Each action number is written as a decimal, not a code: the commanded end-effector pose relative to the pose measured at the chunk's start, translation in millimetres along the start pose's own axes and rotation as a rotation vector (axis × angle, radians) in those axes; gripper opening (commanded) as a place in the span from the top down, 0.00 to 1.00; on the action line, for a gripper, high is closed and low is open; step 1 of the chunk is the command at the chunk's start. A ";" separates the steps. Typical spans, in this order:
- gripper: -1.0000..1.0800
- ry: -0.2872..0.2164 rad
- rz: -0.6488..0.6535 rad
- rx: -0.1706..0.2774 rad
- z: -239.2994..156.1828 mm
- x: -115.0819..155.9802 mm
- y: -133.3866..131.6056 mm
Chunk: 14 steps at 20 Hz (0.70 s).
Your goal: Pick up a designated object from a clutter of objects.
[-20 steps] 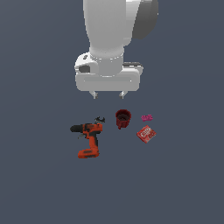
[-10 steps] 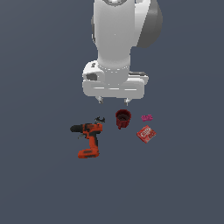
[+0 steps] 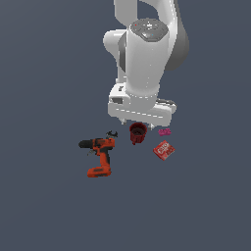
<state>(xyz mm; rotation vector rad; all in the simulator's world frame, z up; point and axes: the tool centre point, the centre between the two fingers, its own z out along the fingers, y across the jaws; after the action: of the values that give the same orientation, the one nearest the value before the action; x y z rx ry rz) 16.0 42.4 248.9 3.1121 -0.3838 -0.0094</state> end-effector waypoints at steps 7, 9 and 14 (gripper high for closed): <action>0.04 0.004 0.149 -0.003 41.9 -3.3 -36.8; 0.04 0.005 0.183 -0.003 51.8 -5.0 -45.3; 0.04 0.006 0.270 -0.003 76.8 -10.6 -66.2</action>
<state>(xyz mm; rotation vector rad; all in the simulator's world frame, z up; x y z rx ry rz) 21.6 102.2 179.4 3.0381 -0.7567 -0.0006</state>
